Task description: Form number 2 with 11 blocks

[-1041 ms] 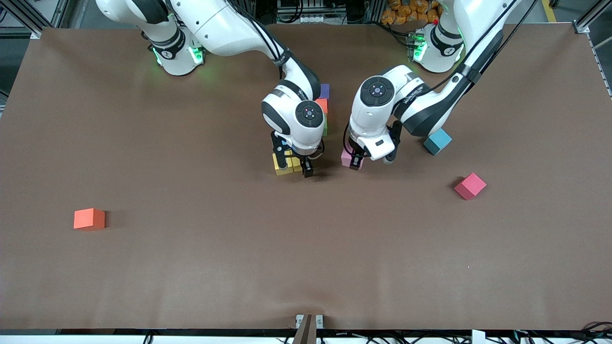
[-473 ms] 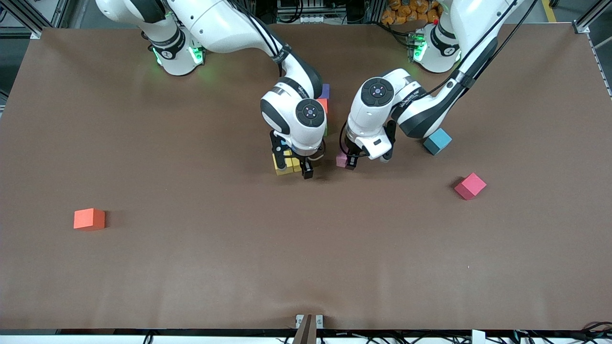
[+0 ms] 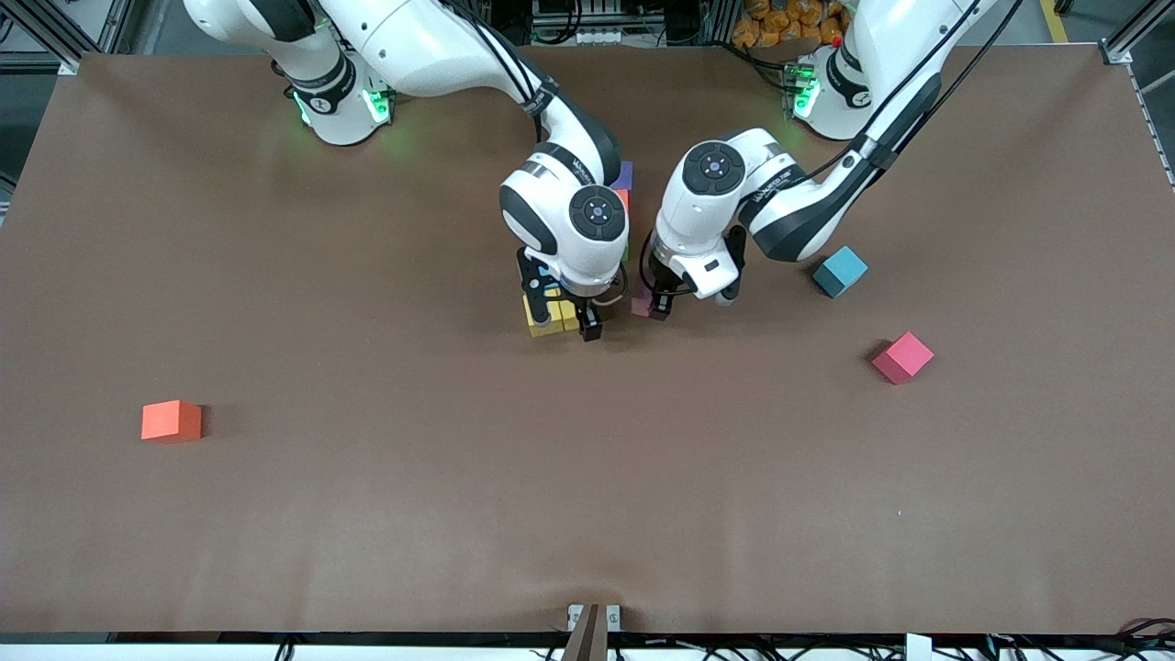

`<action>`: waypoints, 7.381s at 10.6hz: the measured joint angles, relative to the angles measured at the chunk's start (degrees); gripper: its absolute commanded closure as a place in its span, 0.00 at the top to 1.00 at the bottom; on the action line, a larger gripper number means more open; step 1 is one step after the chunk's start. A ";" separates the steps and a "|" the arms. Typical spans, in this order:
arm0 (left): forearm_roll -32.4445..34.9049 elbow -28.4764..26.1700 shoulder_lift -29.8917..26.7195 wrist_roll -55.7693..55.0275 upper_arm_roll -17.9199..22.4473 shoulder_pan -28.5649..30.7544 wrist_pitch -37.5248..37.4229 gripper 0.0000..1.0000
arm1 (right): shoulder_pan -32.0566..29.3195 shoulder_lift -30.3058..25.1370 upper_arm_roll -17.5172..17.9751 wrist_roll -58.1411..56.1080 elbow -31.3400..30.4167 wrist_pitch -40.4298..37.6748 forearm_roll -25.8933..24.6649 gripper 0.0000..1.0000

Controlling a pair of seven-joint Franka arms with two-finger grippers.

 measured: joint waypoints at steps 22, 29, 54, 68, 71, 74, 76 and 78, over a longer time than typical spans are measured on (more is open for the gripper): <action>18.73 1.98 11.28 -22.44 1.82 -4.90 3.92 0.55 | -38.87 -33.19 3.78 -96.82 -15.58 -12.31 3.99 1.00; 18.73 7.54 15.48 -22.37 2.21 -6.85 -1.16 0.57 | -40.42 -39.06 3.19 -110.28 -13.87 -20.87 4.52 1.00; 18.73 10.74 18.64 -22.37 3.07 -9.89 -2.84 0.68 | -44.28 -41.63 4.64 -112.64 -8.63 -27.61 1.12 1.00; 17.80 12.37 19.38 -22.44 3.62 -11.09 -3.86 1.00 | -44.72 -40.09 4.99 -112.26 -7.97 -23.98 0.98 1.00; 17.80 12.38 19.42 -22.48 3.67 -11.53 -4.86 1.00 | -44.48 -40.09 5.13 -112.26 -7.97 -23.49 1.03 1.00; 17.80 12.39 19.42 -22.48 3.69 -11.54 -5.96 1.00 | -43.58 -40.09 5.39 -112.26 -7.97 -23.33 1.06 1.00; 17.80 12.48 19.42 -22.47 3.68 -11.55 -6.05 1.00 | -42.96 -40.06 5.43 -112.26 -8.02 -22.22 1.06 1.00; 17.80 12.63 19.42 -22.47 3.58 -11.63 -6.69 1.00 | -42.95 -39.75 5.38 -112.26 -8.10 -21.26 1.06 1.00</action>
